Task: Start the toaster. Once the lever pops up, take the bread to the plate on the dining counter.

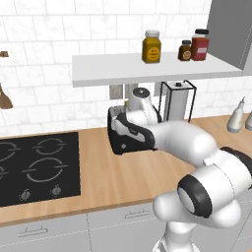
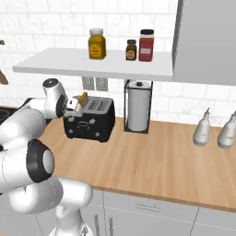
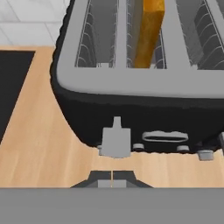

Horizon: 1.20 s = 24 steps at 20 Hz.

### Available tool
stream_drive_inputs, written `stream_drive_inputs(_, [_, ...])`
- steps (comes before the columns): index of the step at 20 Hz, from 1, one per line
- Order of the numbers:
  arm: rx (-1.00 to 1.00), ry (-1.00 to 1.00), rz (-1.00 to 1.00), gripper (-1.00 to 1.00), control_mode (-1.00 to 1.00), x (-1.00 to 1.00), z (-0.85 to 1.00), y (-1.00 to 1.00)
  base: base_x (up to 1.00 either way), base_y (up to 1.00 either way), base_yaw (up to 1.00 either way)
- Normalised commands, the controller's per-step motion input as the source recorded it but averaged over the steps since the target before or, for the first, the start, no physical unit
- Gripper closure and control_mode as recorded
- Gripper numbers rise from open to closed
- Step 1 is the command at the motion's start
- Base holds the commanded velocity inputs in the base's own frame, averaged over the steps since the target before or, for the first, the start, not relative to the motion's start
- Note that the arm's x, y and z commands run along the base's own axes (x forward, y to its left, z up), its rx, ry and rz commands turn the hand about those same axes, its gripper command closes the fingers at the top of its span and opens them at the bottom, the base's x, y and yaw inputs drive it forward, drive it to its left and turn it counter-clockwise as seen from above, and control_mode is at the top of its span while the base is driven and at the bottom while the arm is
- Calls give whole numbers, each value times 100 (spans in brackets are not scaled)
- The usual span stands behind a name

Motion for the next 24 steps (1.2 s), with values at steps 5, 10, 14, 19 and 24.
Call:
stream_drive_inputs(5, [0, -1, 0, 100, -100, 23, -15, -1, 0, 0, 0])
stream_drive_inputs(10, [0, 0, 0, 100, -100, 19, -24, -8, 0, 0, 0])
stream_drive_inputs(14, [0, 0, 0, 100, -100, 24, -21, -1, 0, 0, 0])
stream_drive_inputs(19, [0, 0, 0, 100, -100, 20, -27, 0, 0, 0, 0])
stream_drive_inputs(24, [0, 0, 0, 100, -100, 11, -51, 0, 0, 0, 0])
